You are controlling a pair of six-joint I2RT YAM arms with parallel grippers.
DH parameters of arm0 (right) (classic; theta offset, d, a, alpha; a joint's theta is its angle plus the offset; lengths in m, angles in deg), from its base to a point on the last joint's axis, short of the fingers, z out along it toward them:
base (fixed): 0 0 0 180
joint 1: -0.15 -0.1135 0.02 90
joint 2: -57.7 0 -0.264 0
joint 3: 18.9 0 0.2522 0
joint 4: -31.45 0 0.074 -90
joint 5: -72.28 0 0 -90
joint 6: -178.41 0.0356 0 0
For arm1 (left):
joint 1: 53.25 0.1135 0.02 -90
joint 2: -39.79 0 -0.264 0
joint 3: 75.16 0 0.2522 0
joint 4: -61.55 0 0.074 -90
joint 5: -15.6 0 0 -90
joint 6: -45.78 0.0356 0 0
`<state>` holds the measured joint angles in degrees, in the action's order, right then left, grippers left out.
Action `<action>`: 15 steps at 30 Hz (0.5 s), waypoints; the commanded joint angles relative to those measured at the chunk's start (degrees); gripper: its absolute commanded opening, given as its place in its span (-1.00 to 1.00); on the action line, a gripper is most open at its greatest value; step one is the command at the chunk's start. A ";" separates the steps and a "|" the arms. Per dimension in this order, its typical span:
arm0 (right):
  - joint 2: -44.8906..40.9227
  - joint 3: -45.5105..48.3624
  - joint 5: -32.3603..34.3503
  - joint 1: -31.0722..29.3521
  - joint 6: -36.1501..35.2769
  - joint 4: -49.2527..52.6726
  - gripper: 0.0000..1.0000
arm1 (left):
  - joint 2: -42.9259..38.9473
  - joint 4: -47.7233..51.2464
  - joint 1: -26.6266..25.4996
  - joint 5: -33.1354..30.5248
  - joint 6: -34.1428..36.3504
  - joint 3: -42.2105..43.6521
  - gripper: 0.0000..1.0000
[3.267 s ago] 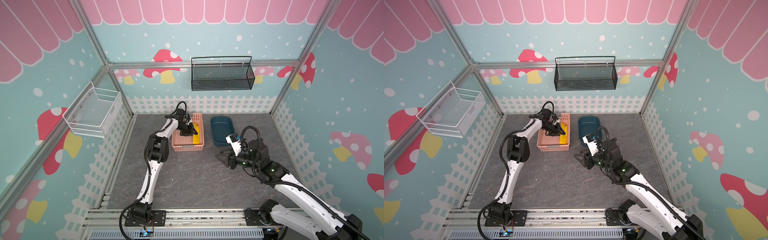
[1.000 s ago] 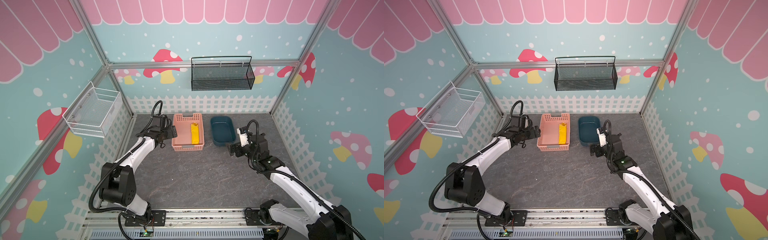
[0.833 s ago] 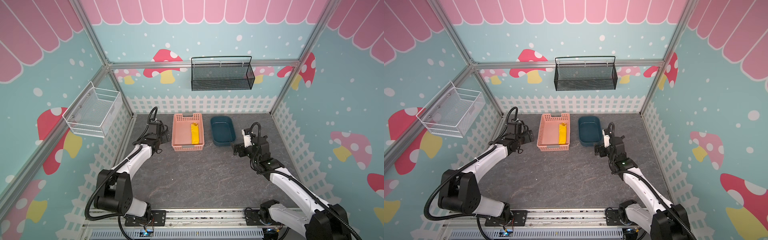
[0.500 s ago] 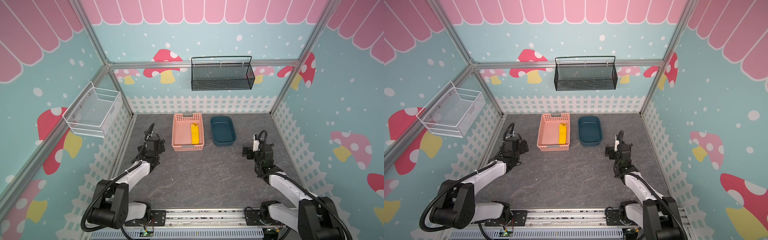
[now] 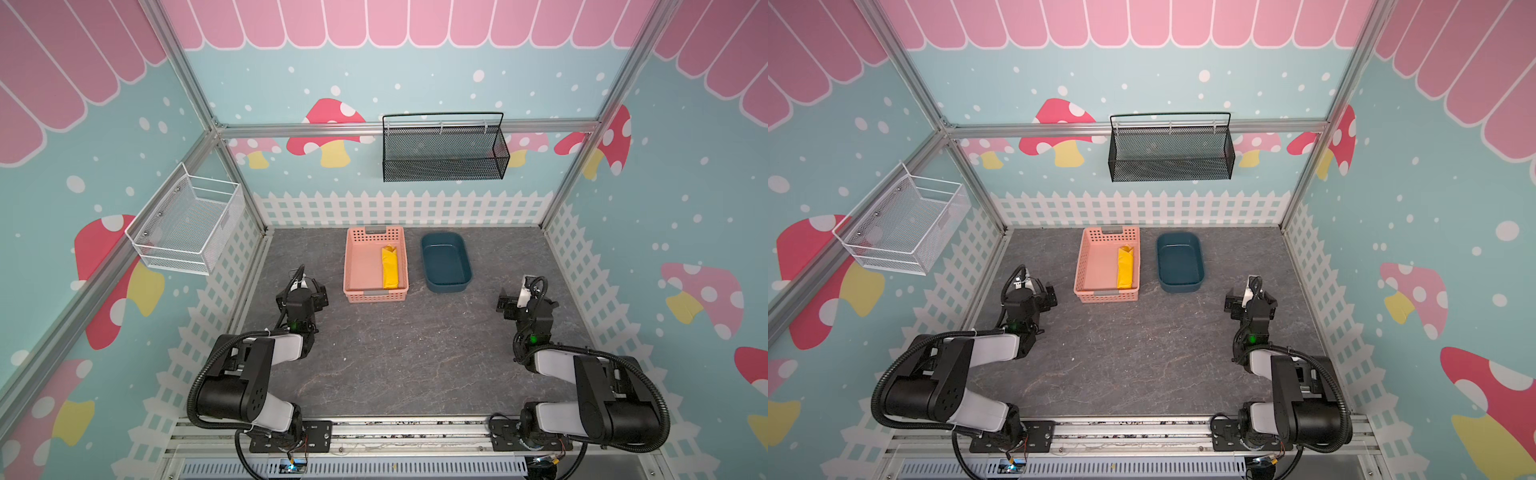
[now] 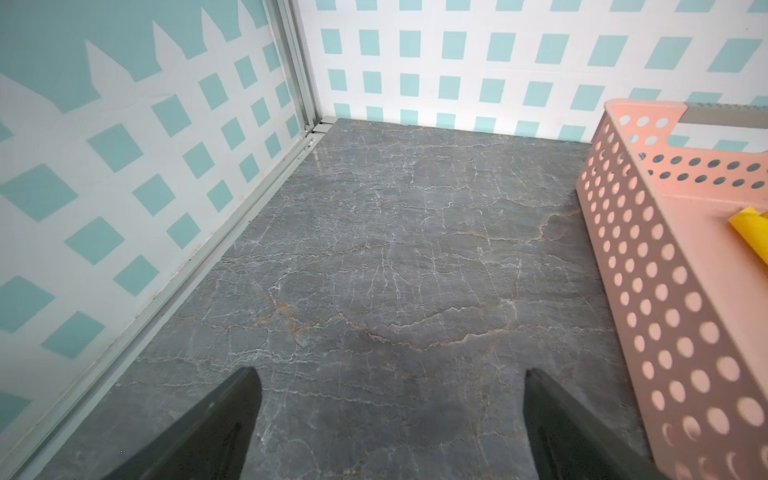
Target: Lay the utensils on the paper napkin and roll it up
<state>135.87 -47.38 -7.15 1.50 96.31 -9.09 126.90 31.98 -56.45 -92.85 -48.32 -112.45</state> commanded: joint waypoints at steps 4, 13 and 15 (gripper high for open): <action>3.62 5.29 -3.75 1.56 -2.93 -19.31 0.99 | 1.17 -6.76 2.01 12.06 1.93 0.73 1.00; 9.49 4.70 -10.21 1.65 -5.56 -24.64 0.99 | 1.22 -6.39 1.03 10.11 2.63 0.52 1.00; 9.03 3.18 -10.06 1.44 -6.13 -20.74 0.98 | 1.35 -6.75 0.31 8.83 2.94 0.59 1.00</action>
<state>144.63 -42.31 -15.26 2.83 92.44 -28.94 127.47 27.52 -55.36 -82.86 -47.25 -111.82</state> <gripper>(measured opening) 0.988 0.999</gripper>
